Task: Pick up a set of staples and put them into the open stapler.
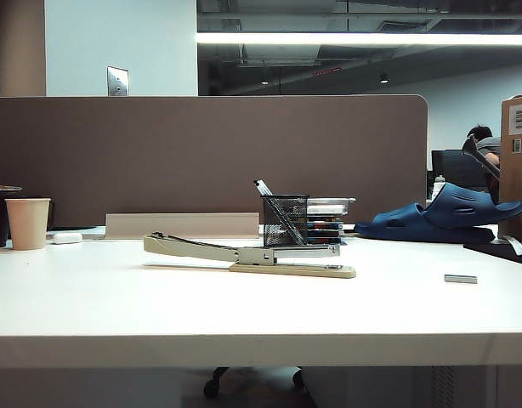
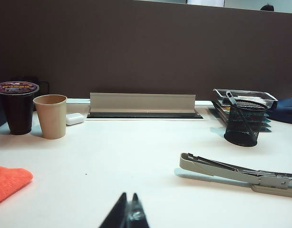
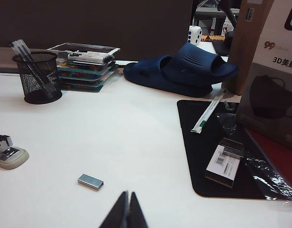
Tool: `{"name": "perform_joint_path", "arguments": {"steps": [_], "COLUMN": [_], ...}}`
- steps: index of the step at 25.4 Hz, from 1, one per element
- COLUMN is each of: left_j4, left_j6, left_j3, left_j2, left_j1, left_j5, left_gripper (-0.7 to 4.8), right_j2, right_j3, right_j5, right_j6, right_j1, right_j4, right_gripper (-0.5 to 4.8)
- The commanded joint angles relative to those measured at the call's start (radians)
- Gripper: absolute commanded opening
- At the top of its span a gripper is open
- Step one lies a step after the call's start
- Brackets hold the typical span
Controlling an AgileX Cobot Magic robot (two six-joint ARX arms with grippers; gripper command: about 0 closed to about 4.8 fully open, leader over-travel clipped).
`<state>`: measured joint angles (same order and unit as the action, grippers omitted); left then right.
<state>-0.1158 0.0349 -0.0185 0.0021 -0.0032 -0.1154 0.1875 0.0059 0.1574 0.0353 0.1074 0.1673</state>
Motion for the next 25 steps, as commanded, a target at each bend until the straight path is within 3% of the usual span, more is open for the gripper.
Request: {"name": "perform_joint_path", "arguments": {"steps": [1,11,16,25], "left_j4": [-0.013,-0.013,-0.005,0.159], "left_j6": [0.0,0.001,0.004,0.003], "left_j3": [-0.001,-0.002,-0.009,-0.129], "left_j2": [0.0,0.0,0.0,0.001], "left_j1": [-0.002,-0.002,-0.002,-0.002], "left_j5": [-0.001,-0.003,-0.092,-0.116], "left_gripper": [-0.05,-0.05,-0.05,-0.05], "right_j2": [0.0,0.0,0.0,0.003], "right_j3": [0.004,0.011,0.075,0.236], "right_j5": [0.001,0.002,0.0,0.0], "right_j6": [0.002,0.002,-0.009,-0.009], "right_j1": [-0.001,-0.001,-0.001,0.0], "right_j4": [0.017,0.024,-0.013,-0.179], "right_gripper": [-0.05,-0.05,-0.05,-0.05]}}
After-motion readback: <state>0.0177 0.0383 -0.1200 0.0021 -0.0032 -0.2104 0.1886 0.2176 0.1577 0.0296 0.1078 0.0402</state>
